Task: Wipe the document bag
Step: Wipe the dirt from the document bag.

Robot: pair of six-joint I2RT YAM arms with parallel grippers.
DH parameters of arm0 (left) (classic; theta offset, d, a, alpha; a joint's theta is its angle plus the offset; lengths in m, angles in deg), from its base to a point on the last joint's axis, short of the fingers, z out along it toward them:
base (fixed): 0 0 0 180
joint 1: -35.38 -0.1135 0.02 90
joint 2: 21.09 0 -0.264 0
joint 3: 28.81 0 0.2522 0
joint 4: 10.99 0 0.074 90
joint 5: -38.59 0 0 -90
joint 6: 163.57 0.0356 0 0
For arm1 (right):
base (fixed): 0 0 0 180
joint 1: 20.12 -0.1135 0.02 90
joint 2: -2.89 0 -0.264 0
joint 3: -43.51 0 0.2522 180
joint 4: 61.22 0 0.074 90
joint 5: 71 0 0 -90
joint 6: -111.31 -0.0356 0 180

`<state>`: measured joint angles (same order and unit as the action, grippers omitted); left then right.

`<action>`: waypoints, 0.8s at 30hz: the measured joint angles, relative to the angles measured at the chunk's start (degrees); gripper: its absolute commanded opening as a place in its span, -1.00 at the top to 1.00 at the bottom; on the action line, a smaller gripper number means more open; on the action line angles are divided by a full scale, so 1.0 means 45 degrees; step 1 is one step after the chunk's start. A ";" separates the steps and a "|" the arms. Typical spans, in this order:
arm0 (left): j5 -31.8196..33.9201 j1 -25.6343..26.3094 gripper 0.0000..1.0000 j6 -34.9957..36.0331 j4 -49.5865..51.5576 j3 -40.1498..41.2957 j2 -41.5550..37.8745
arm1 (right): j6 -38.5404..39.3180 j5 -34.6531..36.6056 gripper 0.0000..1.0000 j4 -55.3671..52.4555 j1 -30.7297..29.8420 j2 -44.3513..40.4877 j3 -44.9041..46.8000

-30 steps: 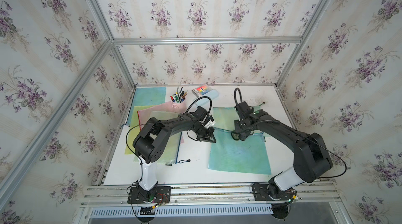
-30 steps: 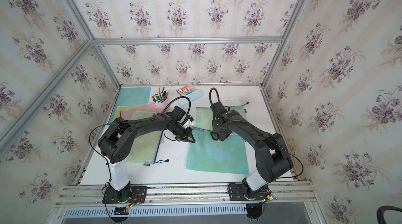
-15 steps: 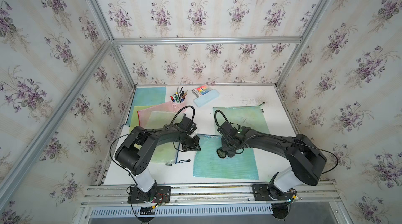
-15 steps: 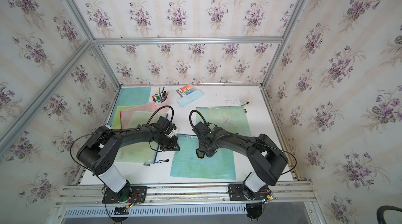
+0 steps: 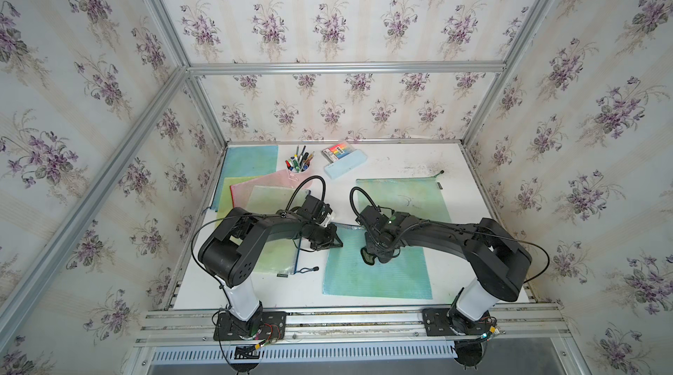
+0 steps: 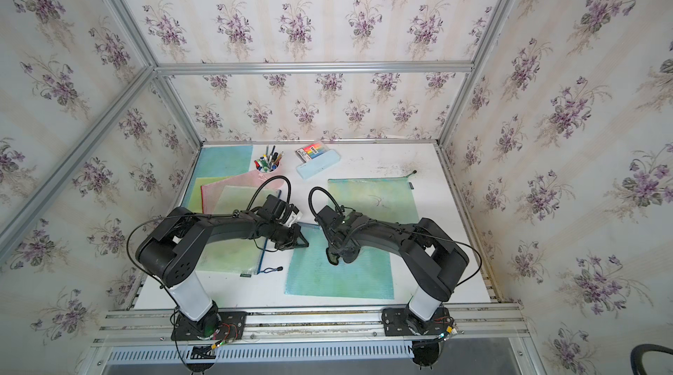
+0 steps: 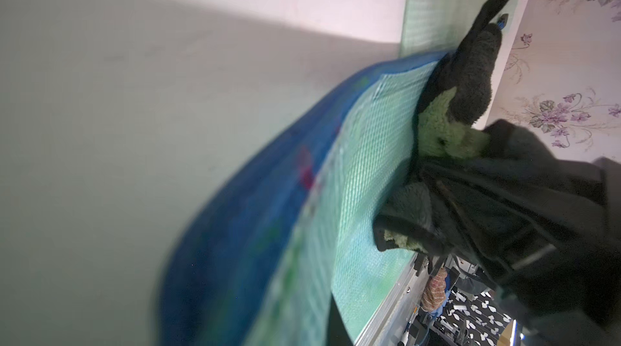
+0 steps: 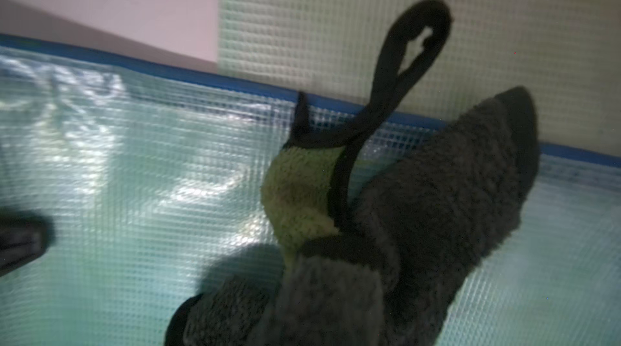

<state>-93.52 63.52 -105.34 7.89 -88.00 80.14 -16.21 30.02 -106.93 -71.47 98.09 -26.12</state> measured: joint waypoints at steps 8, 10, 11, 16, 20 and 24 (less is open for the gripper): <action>-0.0058 -0.0029 1.00 -0.0894 -0.1316 0.0719 -0.0146 | -0.0413 -0.0505 0.70 0.0510 -0.1948 0.0865 -0.0656; -0.0107 -0.0053 1.00 -0.1146 -0.1647 0.0894 -0.0175 | -0.0738 -0.0432 0.69 0.0763 -0.1991 0.0908 -0.0219; -0.0131 -0.0073 1.00 -0.1190 -0.1787 0.0962 -0.0180 | -0.0933 -0.0374 0.68 0.0962 -0.1962 0.0767 0.0068; -0.0311 -0.0180 1.00 -0.1496 -0.2346 0.1219 -0.0180 | -0.1724 -0.0452 0.66 0.1846 -0.0690 -0.0500 0.1778; -0.0306 -0.0180 1.00 -0.1511 -0.2545 0.1399 -0.0282 | -0.2161 0.0525 0.66 0.1073 0.0743 -0.1651 0.2686; -0.0330 -0.0165 1.00 -0.1515 -0.2720 0.1486 -0.0287 | -0.2171 0.0942 0.66 0.0646 0.0612 -0.1389 0.2414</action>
<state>-95.00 62.78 -112.16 -4.35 -81.31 78.85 -25.98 34.26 -104.02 -68.72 91.84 -15.26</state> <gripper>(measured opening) 0.048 0.175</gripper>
